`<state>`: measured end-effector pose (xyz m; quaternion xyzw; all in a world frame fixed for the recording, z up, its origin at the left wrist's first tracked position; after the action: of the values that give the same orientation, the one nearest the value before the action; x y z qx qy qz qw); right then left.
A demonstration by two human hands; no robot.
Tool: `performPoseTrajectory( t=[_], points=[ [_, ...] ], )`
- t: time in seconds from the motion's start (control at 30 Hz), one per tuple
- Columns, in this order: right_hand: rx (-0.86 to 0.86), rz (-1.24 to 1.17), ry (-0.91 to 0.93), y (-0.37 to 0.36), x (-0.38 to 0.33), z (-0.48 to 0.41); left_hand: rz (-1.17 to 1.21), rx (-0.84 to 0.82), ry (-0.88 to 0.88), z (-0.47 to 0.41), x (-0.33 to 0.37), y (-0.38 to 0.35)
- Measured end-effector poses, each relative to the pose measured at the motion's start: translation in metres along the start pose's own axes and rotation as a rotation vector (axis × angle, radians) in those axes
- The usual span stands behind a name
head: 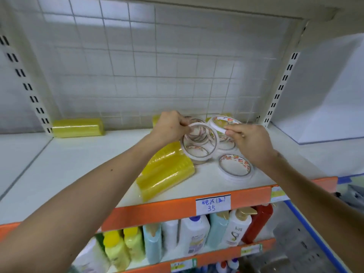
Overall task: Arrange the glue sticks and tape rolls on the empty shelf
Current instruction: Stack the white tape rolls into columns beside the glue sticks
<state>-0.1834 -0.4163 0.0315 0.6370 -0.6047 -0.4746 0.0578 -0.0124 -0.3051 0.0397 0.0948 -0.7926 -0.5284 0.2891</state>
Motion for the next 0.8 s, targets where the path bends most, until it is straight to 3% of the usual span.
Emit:
performPoseTrajectory(
  t=[0.13,0.27,0.8],
  points=[
    [0.002,0.004,0.079,-0.028,-0.039,-0.008,0.007,0.095,0.075,0.019,-0.05,0.038],
    [-0.047,-0.03,0.099,-0.069,-0.088,-0.009,0.003,0.081,0.115,0.051,-0.107,0.073],
    [-0.341,-0.239,0.199,-0.32,-0.337,0.022,-0.124,0.107,0.516,0.255,-0.393,0.208]
  ],
)
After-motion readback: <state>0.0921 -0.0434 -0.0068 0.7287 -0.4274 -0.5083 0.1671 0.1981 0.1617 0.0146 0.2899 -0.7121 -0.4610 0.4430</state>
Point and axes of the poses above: each hand's wrist, its own z-axis away from the middle knuckle, its own y-axis out of the back of the hand, x = y × z, the point moved 1 cm from there along -z, towards the middle knuckle, and after that the axes turned 12 degrees about -z, right-handed, at the moved point
